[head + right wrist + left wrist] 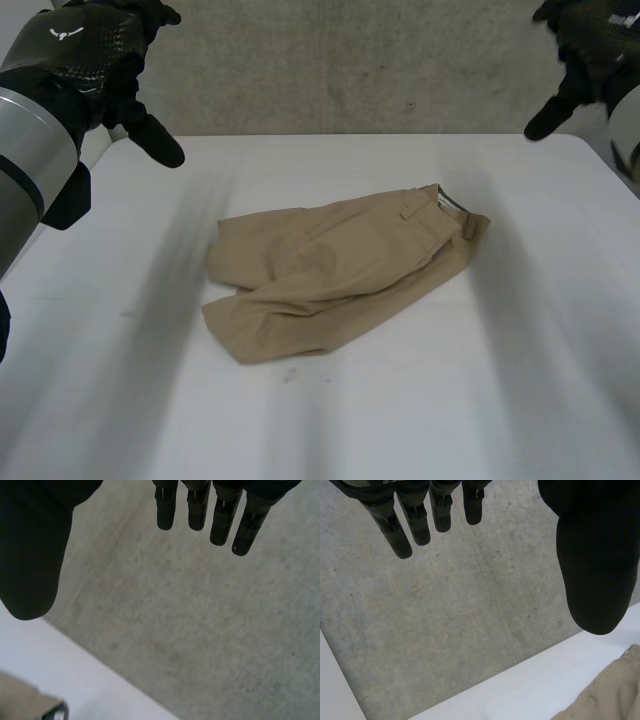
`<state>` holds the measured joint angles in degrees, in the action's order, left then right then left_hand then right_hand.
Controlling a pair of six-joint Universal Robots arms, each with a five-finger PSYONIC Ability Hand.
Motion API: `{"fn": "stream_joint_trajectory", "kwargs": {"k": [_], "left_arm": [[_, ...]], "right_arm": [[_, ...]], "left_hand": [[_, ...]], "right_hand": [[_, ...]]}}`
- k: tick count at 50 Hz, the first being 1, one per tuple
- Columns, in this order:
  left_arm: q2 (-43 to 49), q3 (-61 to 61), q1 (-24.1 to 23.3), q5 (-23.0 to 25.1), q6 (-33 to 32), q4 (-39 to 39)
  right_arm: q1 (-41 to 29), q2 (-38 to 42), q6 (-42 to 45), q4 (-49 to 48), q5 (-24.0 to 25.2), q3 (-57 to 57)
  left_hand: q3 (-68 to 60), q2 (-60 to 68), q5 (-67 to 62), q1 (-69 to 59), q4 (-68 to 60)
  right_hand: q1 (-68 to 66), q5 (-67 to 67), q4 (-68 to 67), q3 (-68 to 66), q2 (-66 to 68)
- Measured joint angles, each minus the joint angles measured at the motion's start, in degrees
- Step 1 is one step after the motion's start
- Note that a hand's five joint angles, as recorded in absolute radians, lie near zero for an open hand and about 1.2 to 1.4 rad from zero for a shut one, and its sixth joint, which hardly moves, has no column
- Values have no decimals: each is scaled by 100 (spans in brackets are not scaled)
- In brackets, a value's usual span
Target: Fold the shorts.
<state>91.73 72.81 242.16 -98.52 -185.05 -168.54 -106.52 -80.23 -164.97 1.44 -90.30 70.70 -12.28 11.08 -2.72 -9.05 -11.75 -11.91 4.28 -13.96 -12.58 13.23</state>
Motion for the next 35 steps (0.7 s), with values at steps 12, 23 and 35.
{"fn": "stream_joint_trajectory", "kwargs": {"k": [12,23,35], "left_arm": [[-7,-229,6,16,-5,598],[-23,-168,-4,17,19,583],[-37,273,-33,16,43,472]], "right_arm": [[-40,-585,-140,227,-3,156],[-29,-568,-115,259,25,160],[19,-96,828,1258,1143,38]], "left_hand": [[0,0,0,0,0],[0,0,0,0,0],[0,0,-1,-14,0]], "right_hand": [[0,0,0,0,0],[0,0,0,0,0],[0,0,0,0,0]]}}
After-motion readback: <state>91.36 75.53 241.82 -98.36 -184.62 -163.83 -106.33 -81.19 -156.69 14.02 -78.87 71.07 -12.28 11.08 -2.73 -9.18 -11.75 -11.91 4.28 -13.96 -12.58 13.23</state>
